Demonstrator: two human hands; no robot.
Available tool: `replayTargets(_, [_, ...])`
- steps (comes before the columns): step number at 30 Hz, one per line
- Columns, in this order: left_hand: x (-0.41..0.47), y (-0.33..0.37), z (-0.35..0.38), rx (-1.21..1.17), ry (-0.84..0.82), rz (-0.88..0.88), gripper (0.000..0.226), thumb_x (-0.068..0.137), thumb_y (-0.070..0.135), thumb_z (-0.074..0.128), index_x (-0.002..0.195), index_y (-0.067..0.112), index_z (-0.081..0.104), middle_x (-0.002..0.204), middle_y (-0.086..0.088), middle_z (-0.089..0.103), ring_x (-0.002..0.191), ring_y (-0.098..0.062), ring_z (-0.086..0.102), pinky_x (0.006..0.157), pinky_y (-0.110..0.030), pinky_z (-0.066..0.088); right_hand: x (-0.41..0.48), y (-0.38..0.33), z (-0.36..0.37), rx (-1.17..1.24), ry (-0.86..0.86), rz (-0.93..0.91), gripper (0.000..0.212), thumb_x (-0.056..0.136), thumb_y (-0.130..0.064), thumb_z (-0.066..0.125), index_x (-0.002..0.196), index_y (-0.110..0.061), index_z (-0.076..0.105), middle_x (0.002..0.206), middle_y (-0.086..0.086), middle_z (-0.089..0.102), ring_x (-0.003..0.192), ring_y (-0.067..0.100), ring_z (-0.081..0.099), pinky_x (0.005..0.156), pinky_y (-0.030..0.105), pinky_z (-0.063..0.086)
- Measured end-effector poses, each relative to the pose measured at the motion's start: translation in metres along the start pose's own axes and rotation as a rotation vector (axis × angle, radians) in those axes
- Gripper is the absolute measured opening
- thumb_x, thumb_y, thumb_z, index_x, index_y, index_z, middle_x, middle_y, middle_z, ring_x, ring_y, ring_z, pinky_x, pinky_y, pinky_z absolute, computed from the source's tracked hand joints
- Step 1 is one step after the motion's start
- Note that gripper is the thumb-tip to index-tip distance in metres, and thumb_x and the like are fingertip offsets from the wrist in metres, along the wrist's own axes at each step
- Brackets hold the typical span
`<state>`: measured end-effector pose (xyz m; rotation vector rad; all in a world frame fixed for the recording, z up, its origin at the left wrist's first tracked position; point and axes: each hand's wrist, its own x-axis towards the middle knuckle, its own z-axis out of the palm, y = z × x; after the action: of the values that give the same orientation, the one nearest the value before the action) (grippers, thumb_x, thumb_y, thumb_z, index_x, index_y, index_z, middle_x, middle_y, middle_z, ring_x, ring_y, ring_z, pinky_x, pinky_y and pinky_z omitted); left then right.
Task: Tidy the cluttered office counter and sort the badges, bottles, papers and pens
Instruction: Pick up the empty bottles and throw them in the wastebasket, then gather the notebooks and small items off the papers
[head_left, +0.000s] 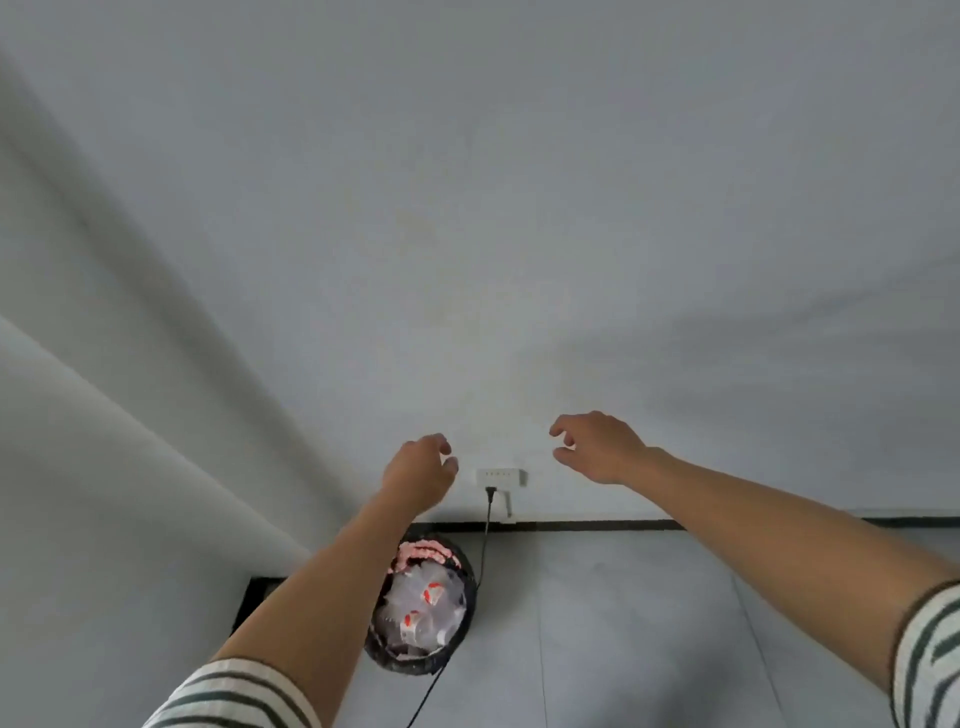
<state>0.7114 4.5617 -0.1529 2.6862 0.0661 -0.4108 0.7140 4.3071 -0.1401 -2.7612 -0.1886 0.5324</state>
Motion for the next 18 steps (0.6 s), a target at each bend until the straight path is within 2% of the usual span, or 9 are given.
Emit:
replayTargets(5, [0.016, 0.163, 0.04, 0.047, -0.059, 0.239, 0.032, 0.094, 0.033, 0.049, 0.121, 0.018, 0.057, 0.107, -0.009, 0.066, 0.102, -0.024, 0.059, 0.084, -0.034, 0.048, -0.073, 0.133, -0.054, 0.019, 0.117, 0.151, 0.037, 0.095, -0.038, 0.051, 0.13, -0.025, 0.053, 0.124, -0.001, 0.062, 0.105, 0.018, 0.06, 0.087, 0.031, 0.048])
replayTargets(9, [0.017, 0.278, 0.084, 0.038, -0.097, 0.378, 0.03, 0.093, 0.033, 0.051, 0.117, 0.018, 0.059, 0.097, -0.008, 0.067, 0.094, -0.023, 0.061, 0.082, -0.035, 0.051, -0.128, 0.235, -0.089, 0.026, 0.193, 0.279, 0.038, 0.096, -0.038, 0.051, 0.131, -0.025, 0.052, 0.125, -0.002, 0.062, 0.107, 0.018, 0.059, 0.086, 0.03, 0.046])
replayTargets(10, [0.012, 0.328, 0.109, 0.047, -0.125, 0.448, 0.03, 0.092, 0.033, 0.051, 0.117, 0.019, 0.059, 0.096, -0.008, 0.067, 0.091, -0.022, 0.062, 0.081, -0.035, 0.051, -0.159, 0.279, -0.099, 0.05, 0.227, 0.358, 0.038, 0.096, -0.038, 0.051, 0.131, -0.025, 0.052, 0.125, -0.002, 0.061, 0.108, 0.018, 0.059, 0.086, 0.03, 0.045])
replayTargets(13, [0.001, 0.409, 0.146, 0.088, -0.194, 0.565, 0.03, 0.092, 0.035, 0.051, 0.116, 0.021, 0.059, 0.097, -0.006, 0.067, 0.086, -0.02, 0.062, 0.078, -0.034, 0.052, -0.211, 0.351, -0.111, 0.098, 0.28, 0.496, 0.038, 0.095, -0.037, 0.052, 0.131, -0.024, 0.053, 0.124, -0.001, 0.062, 0.107, 0.019, 0.059, 0.088, 0.031, 0.047])
replayTargets(18, [-0.005, 0.544, 0.198, 0.165, -0.245, 0.781, 0.029, 0.094, 0.035, 0.05, 0.118, 0.021, 0.059, 0.098, -0.004, 0.068, 0.109, -0.019, 0.052, 0.085, -0.034, 0.047, -0.284, 0.454, -0.129, 0.174, 0.365, 0.7, 0.04, 0.094, -0.036, 0.053, 0.132, -0.024, 0.052, 0.124, 0.0, 0.062, 0.109, 0.02, 0.059, 0.09, 0.032, 0.047])
